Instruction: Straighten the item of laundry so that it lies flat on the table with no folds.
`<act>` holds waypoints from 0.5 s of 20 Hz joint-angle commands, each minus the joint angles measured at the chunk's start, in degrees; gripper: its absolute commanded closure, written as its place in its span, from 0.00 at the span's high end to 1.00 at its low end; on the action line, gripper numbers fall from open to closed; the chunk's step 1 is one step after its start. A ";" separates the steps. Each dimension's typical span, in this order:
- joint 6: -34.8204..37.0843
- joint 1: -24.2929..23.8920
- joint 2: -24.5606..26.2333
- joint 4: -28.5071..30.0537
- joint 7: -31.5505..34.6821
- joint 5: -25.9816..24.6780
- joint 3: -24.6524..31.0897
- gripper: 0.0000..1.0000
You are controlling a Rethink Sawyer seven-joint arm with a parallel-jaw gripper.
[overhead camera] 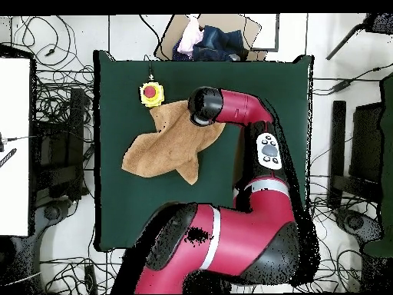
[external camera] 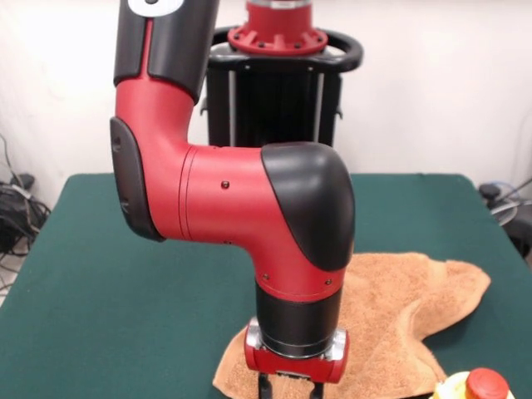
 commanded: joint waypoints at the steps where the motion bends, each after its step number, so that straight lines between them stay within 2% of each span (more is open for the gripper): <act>1: -3.87 0.27 1.83 0.79 2.56 -3.20 -0.05 1.00; 10: -7.69 0.42 -0.60 4.99 6.04 -3.19 -1.20 1.00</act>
